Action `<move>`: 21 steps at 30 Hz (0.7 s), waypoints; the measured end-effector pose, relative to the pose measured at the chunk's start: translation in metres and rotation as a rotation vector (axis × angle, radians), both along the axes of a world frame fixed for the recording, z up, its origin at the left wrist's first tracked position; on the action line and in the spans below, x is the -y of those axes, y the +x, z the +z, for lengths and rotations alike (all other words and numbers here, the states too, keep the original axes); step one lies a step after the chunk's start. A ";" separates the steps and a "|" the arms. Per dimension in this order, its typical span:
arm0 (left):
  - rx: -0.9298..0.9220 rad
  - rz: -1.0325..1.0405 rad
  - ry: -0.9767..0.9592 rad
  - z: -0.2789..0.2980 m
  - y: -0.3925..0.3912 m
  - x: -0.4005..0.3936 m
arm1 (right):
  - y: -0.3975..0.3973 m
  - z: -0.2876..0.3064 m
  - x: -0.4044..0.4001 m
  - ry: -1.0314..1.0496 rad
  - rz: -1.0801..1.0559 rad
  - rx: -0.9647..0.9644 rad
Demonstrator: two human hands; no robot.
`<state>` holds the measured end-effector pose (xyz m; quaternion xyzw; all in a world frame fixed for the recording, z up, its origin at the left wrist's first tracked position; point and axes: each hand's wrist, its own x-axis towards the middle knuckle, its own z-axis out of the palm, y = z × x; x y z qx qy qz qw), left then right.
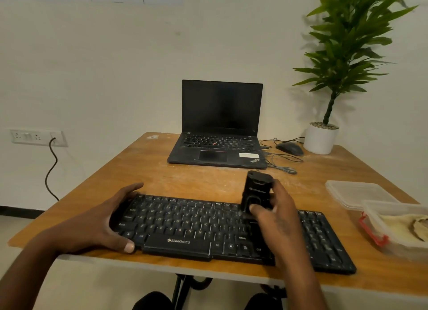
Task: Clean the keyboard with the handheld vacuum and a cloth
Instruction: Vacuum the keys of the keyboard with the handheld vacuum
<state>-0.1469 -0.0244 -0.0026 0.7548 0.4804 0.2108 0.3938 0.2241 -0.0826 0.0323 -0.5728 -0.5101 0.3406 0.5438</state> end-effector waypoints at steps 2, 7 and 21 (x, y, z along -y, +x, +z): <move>-0.008 0.000 0.003 0.001 0.001 -0.001 | 0.010 0.000 0.005 0.016 -0.035 0.024; -0.003 -0.006 -0.009 0.003 0.001 -0.001 | -0.012 0.000 -0.001 0.043 0.035 0.122; 0.009 0.000 -0.015 -0.005 -0.003 -0.005 | 0.000 0.006 0.002 0.022 0.084 0.054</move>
